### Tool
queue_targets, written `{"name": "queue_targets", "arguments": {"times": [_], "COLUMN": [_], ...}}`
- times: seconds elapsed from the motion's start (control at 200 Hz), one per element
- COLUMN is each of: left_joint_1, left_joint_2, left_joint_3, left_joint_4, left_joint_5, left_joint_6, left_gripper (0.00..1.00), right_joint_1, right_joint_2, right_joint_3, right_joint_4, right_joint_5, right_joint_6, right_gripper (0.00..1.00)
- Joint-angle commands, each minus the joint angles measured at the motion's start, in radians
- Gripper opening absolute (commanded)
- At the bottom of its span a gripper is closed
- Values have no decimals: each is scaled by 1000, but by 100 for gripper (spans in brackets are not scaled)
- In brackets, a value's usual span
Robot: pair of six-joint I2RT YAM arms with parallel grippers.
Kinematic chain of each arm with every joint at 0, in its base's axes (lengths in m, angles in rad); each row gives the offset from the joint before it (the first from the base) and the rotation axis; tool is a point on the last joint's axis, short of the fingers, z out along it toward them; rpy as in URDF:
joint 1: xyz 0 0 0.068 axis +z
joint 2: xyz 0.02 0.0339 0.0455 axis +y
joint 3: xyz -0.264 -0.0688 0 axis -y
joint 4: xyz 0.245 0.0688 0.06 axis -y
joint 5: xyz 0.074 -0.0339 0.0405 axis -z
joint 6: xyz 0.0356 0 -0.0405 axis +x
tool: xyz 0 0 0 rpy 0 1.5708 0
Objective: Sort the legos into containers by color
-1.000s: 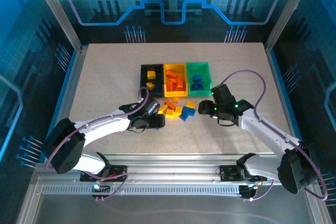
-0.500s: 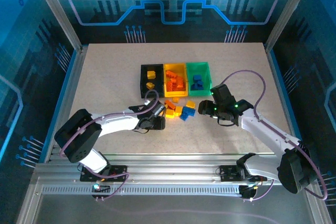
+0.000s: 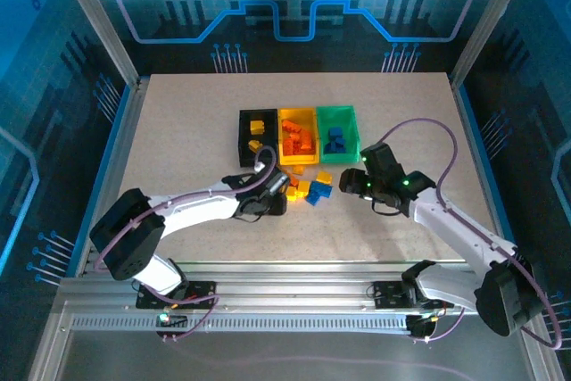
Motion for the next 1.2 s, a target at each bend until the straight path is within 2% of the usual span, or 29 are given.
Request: {"name": "queue_targets", "arguments": {"times": [0.0,0.195,0.355,0.535,0.58,0.71,0.75,0.845,0.966,1.196], "left_joint_1": [-3,7,26,57,63,67,67,65,61,56], "left_joint_2": [26,281,532,721,760,834,831,778,629,248], "left_joint_3": [185,557,889,1136,1184,1307,1315,1292,1139,659], "left_joint_4": [-7,-22,-102,-153,-171,-223,-226,-210,-132,63], "left_joint_5": [3,-13,-19,-43,-38,-16,-9,0,26,87], "left_joint_6": [42,123,141,134,129,119,113,109,94,25], "left_gripper": [36,35,35,37,40,59,68,79,98,99], "right_joint_1": [-19,-24,-29,-33,-35,-36,-36,-36,-36,-35], "right_joint_2": [-32,-41,-55,-59,-60,-63,-62,-62,-60,-22], "right_joint_3": [-20,-37,-50,-57,-57,-54,-52,-50,-50,-45], "right_joint_4": [-20,-34,-38,-36,-36,-37,-39,-38,-31,-9], "right_joint_5": [36,29,24,11,6,-1,-1,-1,-6,-34], "right_joint_6": [20,22,19,15,14,7,7,8,9,-5], "right_gripper": [67,67,67,67,67,67,67,67,67,67]}}
